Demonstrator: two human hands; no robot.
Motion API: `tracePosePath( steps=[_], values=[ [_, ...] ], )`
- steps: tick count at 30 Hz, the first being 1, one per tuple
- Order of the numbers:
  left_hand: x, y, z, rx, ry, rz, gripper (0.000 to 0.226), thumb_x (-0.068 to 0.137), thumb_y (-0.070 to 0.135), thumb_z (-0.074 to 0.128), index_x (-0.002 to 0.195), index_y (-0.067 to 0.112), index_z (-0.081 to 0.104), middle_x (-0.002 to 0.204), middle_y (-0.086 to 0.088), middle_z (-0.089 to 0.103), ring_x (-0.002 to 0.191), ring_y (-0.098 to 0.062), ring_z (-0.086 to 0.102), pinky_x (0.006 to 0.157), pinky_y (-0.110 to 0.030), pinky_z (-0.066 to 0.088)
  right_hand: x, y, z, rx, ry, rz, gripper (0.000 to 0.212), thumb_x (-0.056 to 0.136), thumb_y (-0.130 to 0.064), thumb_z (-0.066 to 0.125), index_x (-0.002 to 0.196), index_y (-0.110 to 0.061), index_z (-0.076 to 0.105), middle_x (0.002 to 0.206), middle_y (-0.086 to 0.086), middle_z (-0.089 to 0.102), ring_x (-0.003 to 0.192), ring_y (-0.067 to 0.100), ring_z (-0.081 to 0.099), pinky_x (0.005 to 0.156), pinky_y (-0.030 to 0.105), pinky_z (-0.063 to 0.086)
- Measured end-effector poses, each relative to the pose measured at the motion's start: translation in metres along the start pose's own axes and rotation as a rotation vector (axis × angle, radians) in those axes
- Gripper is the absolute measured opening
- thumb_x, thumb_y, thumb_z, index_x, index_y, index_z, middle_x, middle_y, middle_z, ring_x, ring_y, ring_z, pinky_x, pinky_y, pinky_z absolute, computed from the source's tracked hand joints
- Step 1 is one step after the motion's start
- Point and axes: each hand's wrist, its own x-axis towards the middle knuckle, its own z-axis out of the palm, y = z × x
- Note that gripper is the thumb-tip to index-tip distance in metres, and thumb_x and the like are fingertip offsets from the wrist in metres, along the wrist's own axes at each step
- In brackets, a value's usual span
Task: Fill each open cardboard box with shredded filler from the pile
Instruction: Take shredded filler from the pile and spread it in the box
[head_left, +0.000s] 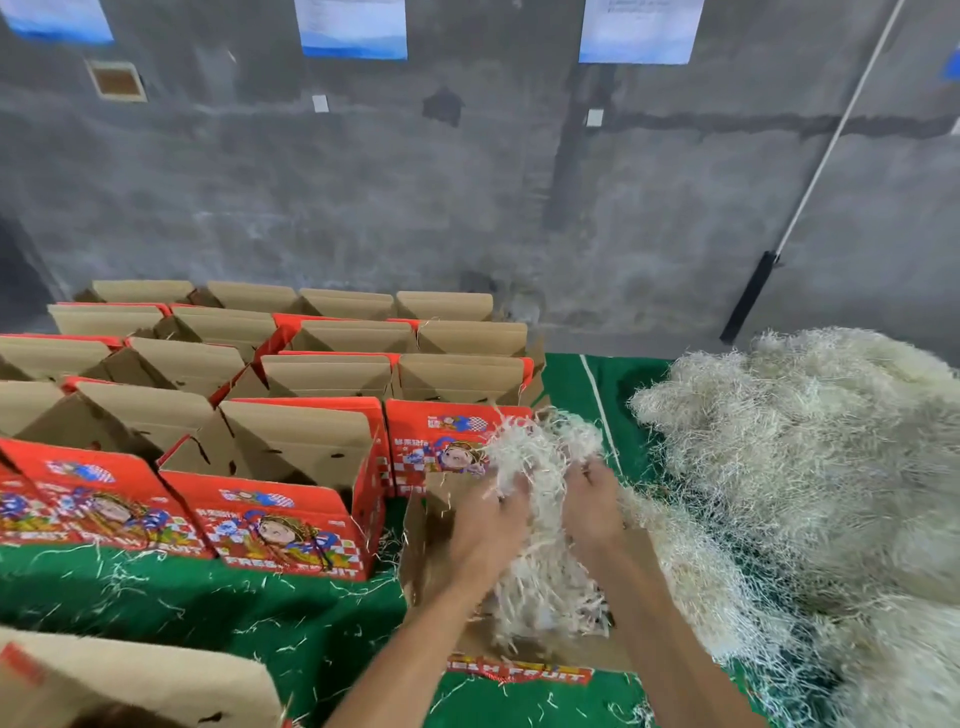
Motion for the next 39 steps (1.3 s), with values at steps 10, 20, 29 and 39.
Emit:
tracePosePath(
  steps=[10, 20, 29, 39],
  values=[
    [0.025, -0.014, -0.030, -0.241, -0.030, -0.232, 0.114, 0.061, 0.101, 0.031, 0.131, 0.014, 0.057, 0.123, -0.002, 0.065, 0.113, -0.022, 0.063, 0.099, -0.042, 0.046, -0.014, 0.011, -0.010, 0.020, -0.103, 0.066, 0.033, 0.097, -0.061, 0.046, 0.106, -0.032, 0.060, 0.068, -0.017, 0.049, 0.058, 0.004, 0.063, 0.048, 0.023, 0.052],
    [0.014, -0.040, -0.024, -0.134, 0.078, -0.067, 0.096, 0.071, 0.087, 0.054, 0.101, -0.003, 0.061, 0.041, 0.016, 0.044, 0.036, 0.000, 0.039, 0.047, -0.019, 0.036, -0.018, 0.042, -0.017, -0.010, -0.129, -0.176, 0.042, 0.098, -0.048, 0.057, 0.084, -0.008, 0.058, 0.051, -0.006, 0.037, 0.046, 0.017, 0.028, 0.040, 0.024, 0.031],
    [0.018, -0.068, -0.059, -0.147, 0.080, -0.163, 0.071, 0.089, 0.075, 0.042, 0.096, 0.008, 0.066, 0.055, 0.012, 0.052, 0.053, -0.007, 0.051, 0.061, -0.023, 0.051, -0.015, 0.088, -0.072, 0.167, -0.186, -0.189, 0.054, 0.088, -0.040, 0.060, 0.123, -0.001, 0.053, 0.113, 0.016, 0.065, 0.107, 0.029, 0.064, 0.089, 0.034, 0.056],
    [0.015, -0.080, -0.033, 0.200, 0.072, -0.102, 0.024, 0.094, 0.018, 0.061, 0.114, 0.029, 0.055, 0.114, 0.010, 0.055, 0.075, 0.002, 0.060, 0.051, -0.009, 0.043, -0.018, 0.081, -0.047, -0.442, -0.198, -0.200, 0.009, 0.098, -0.020, 0.062, 0.102, -0.020, 0.070, 0.069, -0.009, 0.069, 0.041, 0.002, 0.054, 0.040, 0.013, 0.040]
  ],
)
